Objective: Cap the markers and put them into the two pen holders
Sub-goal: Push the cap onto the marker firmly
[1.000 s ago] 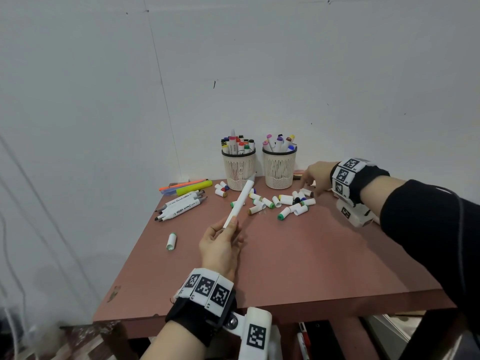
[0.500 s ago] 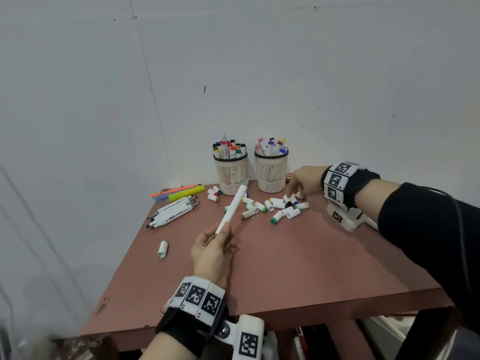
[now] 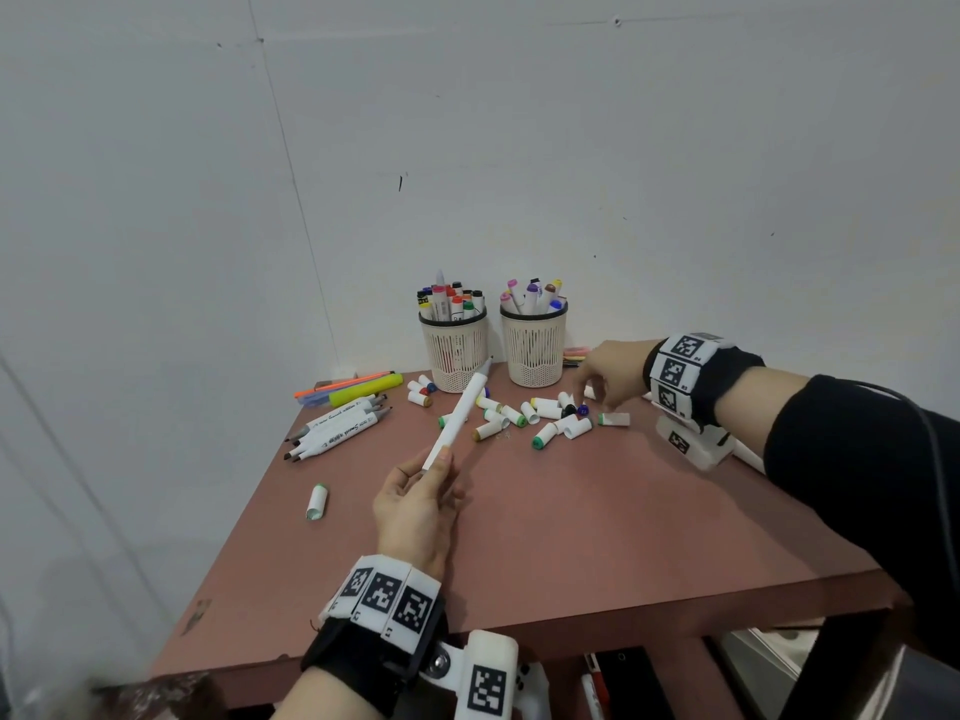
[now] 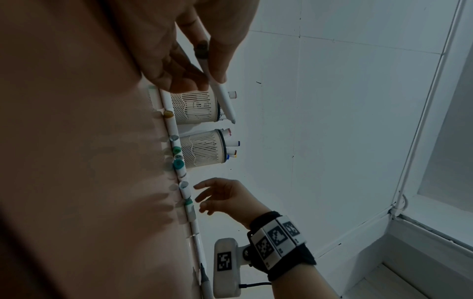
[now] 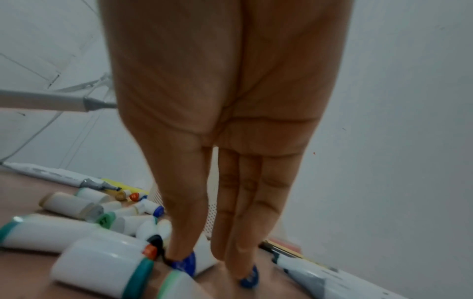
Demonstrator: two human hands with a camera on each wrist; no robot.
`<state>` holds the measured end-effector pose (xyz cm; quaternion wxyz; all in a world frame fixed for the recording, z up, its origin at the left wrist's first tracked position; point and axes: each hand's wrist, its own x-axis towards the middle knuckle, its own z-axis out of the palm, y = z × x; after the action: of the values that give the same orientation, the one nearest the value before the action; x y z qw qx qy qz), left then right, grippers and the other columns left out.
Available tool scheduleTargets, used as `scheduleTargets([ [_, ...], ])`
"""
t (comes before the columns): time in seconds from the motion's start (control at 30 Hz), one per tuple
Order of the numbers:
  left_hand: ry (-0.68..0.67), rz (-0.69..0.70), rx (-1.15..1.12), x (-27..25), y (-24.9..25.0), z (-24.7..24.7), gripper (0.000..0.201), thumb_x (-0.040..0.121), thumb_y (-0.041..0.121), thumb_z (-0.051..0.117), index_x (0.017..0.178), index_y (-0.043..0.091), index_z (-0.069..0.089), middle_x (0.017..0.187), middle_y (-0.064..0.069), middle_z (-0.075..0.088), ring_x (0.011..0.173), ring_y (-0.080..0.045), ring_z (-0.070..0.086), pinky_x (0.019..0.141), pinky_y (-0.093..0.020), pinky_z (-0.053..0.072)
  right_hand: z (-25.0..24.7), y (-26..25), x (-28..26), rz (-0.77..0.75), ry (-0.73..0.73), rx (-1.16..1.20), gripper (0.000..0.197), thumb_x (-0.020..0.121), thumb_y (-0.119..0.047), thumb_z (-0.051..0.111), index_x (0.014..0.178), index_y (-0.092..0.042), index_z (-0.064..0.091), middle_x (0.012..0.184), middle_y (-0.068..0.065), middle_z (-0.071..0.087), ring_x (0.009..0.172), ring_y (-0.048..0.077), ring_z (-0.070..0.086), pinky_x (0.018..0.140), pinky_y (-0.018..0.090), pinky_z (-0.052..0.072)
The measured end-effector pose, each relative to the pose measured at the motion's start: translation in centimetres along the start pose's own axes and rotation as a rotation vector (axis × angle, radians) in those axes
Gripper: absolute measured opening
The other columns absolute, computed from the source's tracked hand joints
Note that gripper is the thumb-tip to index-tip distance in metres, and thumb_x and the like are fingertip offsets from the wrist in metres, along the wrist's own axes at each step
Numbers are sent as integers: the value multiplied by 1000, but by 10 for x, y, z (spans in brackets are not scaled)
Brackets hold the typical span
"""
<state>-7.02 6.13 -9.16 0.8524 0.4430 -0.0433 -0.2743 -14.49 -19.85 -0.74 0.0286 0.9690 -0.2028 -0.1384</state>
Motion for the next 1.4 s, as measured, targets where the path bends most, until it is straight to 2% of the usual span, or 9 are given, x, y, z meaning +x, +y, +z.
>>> scheduleTargets([
  [0.13,20,3,-50,-1,2,0,11,88,2,61,86,10,54,65,-6,62,43,-7,59,45,-20,51,-1,-8,-2,-90,-95,8,38,85,-6,63,116,-29,66,106,-1,67,95,18,59,86,29,50],
  [0.23,55,34,-108,0,3,0,12,89,2,59,86,10,52,53,0,64,42,-6,58,43,-18,49,-3,-6,-4,-84,-27,-35,39,86,0,56,112,-27,68,98,-3,64,87,10,50,76,21,43],
  [0.33,145,100,-160,3,5,0,11,89,1,59,85,9,52,62,-6,62,41,-4,56,42,-15,46,-8,4,-6,-38,55,-15,39,86,0,56,115,-25,66,103,0,67,86,10,51,72,20,40],
  [0.47,204,119,-198,5,7,-3,6,90,2,59,89,6,55,68,-6,59,45,-5,58,43,-15,46,-7,12,-10,25,-18,-90,40,85,-4,59,120,-23,63,112,3,66,88,11,50,71,19,39],
  [0.73,181,130,-157,5,5,-3,11,89,1,59,87,9,53,60,-3,65,44,-4,58,44,-15,47,-7,58,-15,287,52,-51,43,84,-5,62,123,-23,62,116,4,65,103,19,59,88,27,47],
  [0.87,169,141,-153,3,5,0,11,89,-1,58,86,8,51,72,-9,59,42,-4,57,43,-15,47,4,70,-15,313,-40,-23,44,81,-9,67,123,-22,62,112,6,67,86,15,55,73,21,45],
  [1.03,163,143,-143,4,5,0,12,89,-1,58,85,8,51,73,-9,57,41,-4,56,41,-15,46,7,63,-10,279,-86,-52,41,80,-13,71,119,-23,65,112,4,67,88,13,53,61,16,41],
  [1.27,154,138,-121,7,3,-2,11,89,0,59,86,8,52,73,-9,58,43,-4,58,42,-15,47,15,50,1,200,-68,-9,28,80,-25,73,107,-18,70,91,-6,61,88,10,54,80,25,44],
  [1.4,163,132,-114,11,1,-3,12,88,1,61,87,9,52,75,-9,59,46,-4,60,45,-15,48,11,40,-4,119,-145,18,8,78,-15,73,85,-16,71,69,-14,62,69,2,55,64,16,44],
])
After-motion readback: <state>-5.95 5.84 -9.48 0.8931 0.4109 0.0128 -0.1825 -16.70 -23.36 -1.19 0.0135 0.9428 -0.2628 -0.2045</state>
